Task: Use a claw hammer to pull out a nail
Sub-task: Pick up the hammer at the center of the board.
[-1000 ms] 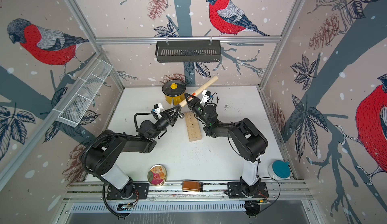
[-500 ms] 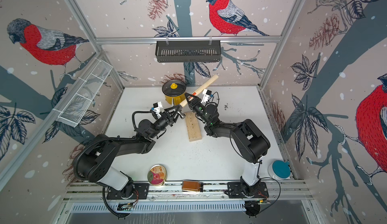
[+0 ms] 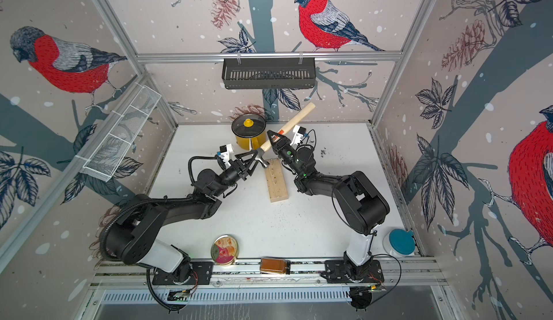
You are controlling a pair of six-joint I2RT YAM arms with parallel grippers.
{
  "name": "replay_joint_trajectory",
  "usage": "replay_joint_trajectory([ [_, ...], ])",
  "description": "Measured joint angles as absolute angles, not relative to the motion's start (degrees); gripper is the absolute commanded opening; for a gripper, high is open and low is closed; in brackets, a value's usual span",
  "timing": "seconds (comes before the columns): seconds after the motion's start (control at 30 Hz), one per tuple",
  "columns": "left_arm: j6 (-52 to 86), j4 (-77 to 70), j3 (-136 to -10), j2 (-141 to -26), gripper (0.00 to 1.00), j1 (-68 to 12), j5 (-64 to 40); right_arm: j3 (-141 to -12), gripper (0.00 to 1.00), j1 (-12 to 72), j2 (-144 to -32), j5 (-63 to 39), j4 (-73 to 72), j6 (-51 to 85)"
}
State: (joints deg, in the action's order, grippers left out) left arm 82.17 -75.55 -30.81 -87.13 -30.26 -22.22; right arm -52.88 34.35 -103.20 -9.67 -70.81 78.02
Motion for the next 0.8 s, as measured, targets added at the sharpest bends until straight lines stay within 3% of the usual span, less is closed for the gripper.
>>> replay_joint_trajectory([
  [0.8, 67.22, -47.16, -34.83, -75.46, 0.68, -25.43, -23.83, -53.47, 0.00, 31.09, -96.20, -10.00, -63.33, 72.10],
])
